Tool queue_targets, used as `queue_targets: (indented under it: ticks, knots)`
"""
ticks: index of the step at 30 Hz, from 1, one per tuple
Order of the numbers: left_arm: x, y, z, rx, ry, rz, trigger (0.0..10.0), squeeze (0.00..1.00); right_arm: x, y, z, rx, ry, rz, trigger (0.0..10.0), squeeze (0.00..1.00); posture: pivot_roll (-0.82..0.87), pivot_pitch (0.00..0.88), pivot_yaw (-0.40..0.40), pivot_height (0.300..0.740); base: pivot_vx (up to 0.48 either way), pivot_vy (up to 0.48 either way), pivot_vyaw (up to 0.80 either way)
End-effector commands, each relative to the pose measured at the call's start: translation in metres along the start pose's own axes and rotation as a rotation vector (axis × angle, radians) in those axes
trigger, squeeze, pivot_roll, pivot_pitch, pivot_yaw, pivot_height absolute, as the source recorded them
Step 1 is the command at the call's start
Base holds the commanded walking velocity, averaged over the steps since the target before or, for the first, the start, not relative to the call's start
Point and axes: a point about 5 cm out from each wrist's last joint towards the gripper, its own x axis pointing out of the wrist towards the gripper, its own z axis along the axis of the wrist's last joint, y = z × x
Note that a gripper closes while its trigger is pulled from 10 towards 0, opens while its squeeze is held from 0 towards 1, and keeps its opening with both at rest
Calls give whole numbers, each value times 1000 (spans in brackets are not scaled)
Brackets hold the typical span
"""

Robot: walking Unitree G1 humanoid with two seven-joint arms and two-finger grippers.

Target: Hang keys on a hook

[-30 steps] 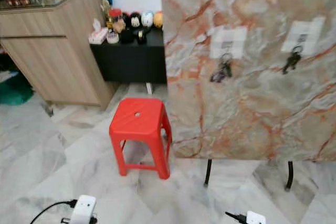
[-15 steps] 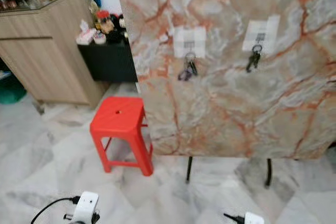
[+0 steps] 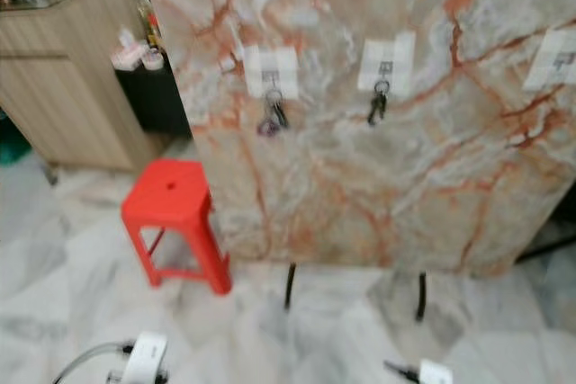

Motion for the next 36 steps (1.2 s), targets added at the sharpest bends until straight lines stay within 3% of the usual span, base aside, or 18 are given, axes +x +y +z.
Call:
queue_targets:
  ticks: [1, 30, 36]
  knots:
    - [1, -1, 6, 2, -12, -4, 10000, 0, 0, -5, 4, 0, -9, -10, 10000, 0, -63, 0, 68, 709, 240, -356, 0]
    - [1, -8, 5, 6, -9, -25, 10000, 0, 0, -6, 4, -1, -4, -18, 10000, 0, -57, 0, 59, 709, 218, -368, 0]
    - [2, -7, 5, 6, -9, -21, 10000, 0, 0, -5, 4, -23, 8, -6, 10000, 0, -55, 0, 59, 709, 0, -426, -723]
